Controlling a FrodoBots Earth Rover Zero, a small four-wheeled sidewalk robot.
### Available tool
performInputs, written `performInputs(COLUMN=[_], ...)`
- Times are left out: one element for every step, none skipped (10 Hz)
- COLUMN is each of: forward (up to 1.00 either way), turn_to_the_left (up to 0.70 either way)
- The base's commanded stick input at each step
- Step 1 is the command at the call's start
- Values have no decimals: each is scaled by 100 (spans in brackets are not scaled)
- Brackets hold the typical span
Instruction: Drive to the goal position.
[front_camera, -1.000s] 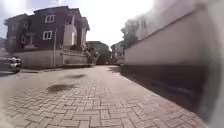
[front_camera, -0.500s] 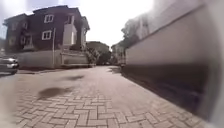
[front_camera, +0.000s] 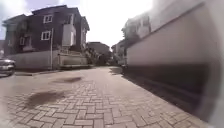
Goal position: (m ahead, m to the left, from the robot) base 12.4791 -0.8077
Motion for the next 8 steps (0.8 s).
performInputs(forward=[69, 69, 69, 69, 69, 69, 69, 69], turn_to_the_left=[3, 3, 3, 3, 3, 3, 3, 3])
